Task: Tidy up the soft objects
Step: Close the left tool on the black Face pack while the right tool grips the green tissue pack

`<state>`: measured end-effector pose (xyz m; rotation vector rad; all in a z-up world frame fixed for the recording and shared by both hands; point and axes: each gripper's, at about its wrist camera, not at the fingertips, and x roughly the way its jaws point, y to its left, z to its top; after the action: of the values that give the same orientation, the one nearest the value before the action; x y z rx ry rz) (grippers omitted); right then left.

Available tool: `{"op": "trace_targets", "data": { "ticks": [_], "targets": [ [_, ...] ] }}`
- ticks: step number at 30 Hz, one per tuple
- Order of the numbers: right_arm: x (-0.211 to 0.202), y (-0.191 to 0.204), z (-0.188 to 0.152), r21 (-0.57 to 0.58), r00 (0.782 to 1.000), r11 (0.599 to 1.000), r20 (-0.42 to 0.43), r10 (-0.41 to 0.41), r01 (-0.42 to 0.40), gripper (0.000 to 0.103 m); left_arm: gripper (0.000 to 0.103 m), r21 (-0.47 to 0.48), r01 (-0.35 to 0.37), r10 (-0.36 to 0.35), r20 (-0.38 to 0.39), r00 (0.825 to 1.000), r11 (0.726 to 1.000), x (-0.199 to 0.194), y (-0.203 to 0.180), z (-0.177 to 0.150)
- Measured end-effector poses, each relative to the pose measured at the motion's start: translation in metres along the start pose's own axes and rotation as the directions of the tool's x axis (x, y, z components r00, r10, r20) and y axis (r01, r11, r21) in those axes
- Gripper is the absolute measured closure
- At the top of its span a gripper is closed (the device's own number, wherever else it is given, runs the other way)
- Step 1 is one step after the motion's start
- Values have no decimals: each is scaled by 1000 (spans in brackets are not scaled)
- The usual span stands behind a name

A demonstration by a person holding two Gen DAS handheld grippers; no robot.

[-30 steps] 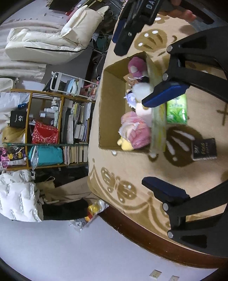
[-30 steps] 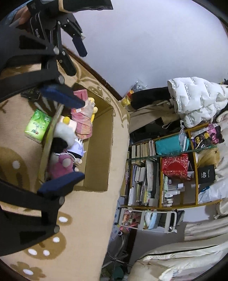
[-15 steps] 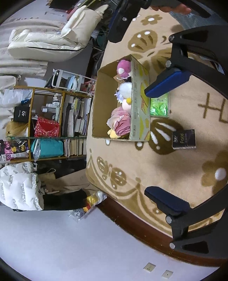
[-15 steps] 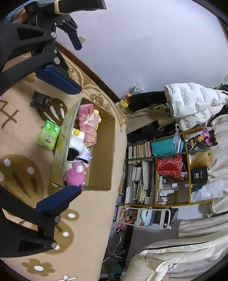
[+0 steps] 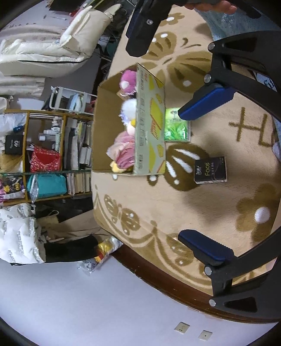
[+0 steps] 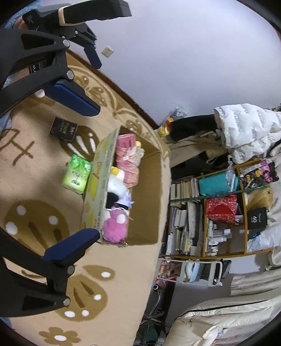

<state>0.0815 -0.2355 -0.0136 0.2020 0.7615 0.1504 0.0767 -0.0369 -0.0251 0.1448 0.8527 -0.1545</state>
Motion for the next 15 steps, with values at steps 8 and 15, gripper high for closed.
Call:
{"op": "trace_targets", "data": {
  "ticks": [8,15],
  "targets": [
    [34,-2,-14,14,997,1000,-72,-12,13,0,3,21,-29,31,-100,995,999,36,0,-12],
    [71,-10,-25,62,989,998,-148,12,-2,0,3,-1,-8,8,-149,989,1000,63,3,-18]
  ]
}}
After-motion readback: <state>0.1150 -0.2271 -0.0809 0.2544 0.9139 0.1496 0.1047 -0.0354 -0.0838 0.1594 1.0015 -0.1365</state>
